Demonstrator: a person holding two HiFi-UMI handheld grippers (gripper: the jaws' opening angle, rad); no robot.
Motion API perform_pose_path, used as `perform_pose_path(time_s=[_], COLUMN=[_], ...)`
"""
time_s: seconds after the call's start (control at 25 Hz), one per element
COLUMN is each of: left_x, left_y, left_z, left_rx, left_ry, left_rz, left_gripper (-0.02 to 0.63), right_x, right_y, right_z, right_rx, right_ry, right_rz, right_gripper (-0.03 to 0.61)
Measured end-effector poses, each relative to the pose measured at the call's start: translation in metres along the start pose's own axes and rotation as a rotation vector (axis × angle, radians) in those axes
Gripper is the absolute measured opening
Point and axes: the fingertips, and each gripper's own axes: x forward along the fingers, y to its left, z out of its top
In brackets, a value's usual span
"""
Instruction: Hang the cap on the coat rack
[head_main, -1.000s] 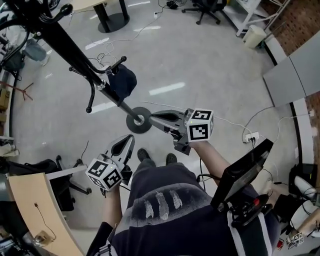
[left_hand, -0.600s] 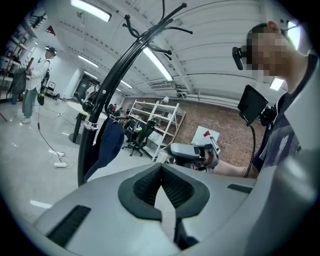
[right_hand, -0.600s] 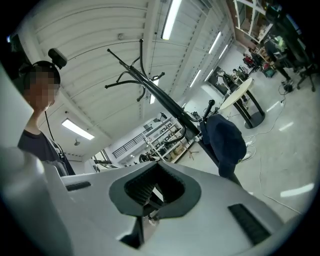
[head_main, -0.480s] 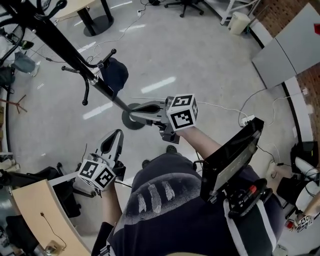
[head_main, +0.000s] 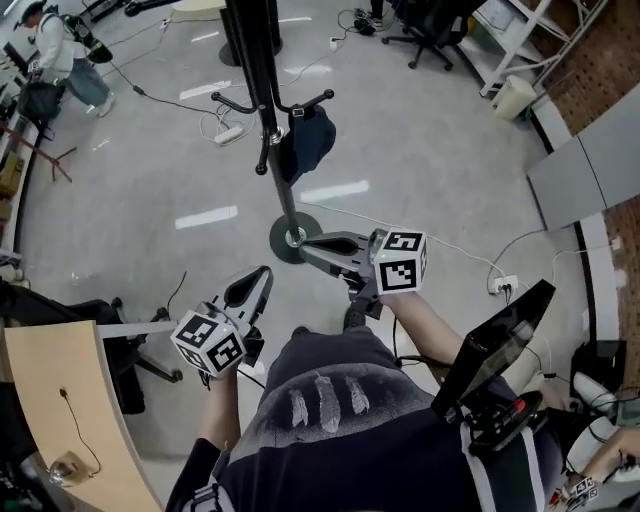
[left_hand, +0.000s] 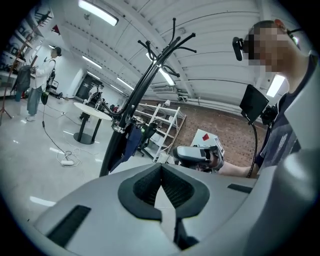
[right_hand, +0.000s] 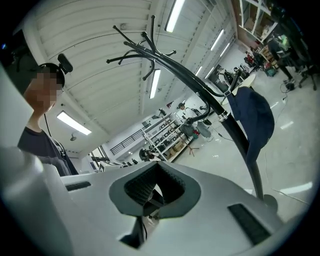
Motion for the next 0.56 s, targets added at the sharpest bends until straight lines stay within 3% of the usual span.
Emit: perform_pose_path(time_s=[0.56], left_x=[-0.029], left_y=[0.013], left_z=[-0.007], left_rx=[-0.038], left_ry=[-0.009], left_rz=[-0.031], left_gripper=[0.008], right_x=[0.018], right_y=[0.012], right_z=[-0.012], right_rx=[0.056], right_ry=[-0.029], right_rz=[-0.023], right_gripper=[0.005])
